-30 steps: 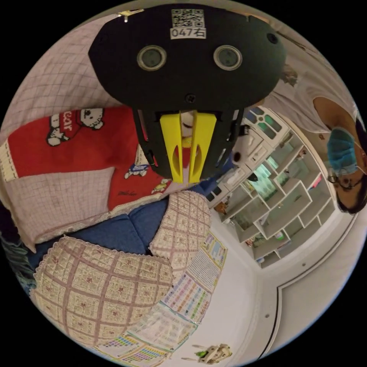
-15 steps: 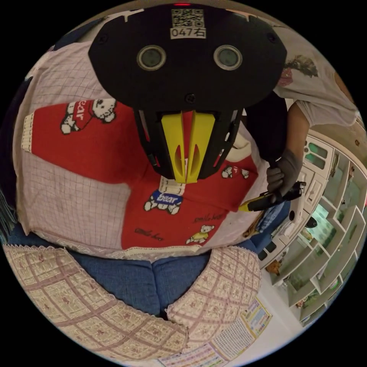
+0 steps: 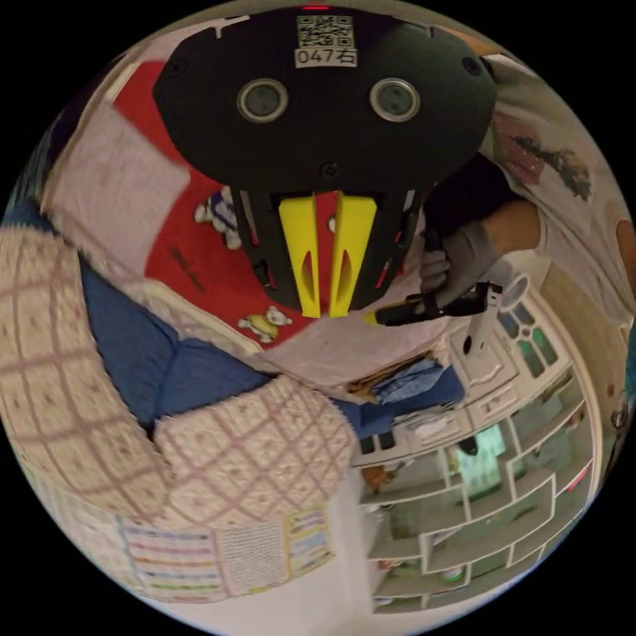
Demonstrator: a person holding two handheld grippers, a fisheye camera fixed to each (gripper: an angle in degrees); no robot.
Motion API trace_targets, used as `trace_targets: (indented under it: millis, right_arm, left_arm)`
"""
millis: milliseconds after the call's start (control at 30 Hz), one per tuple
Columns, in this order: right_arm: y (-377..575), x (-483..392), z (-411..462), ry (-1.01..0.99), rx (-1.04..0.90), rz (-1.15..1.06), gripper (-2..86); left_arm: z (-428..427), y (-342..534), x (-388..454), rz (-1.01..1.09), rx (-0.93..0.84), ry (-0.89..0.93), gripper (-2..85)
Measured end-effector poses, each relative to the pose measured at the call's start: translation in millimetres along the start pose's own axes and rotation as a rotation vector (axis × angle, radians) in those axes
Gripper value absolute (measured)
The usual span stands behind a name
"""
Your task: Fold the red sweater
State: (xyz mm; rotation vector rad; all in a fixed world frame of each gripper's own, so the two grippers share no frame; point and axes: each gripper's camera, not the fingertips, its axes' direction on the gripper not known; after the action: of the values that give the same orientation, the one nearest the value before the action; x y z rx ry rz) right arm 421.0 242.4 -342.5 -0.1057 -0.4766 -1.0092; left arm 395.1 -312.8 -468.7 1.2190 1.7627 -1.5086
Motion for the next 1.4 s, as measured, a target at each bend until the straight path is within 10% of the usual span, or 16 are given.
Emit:
trace_targets:
  millis: [467,1400]
  right_arm:
    - [-156,-95,277,0.101,-0.408,-0.603,0.9]
    - [-206,-99,313,-0.001,-0.427,-0.923,0.5]
  left_arm:
    - [3,-27,-56,-0.081,-0.051,0.224,-1.0]
    - [4,-49,-92,-0.024,-0.091,0.323,-1.0]
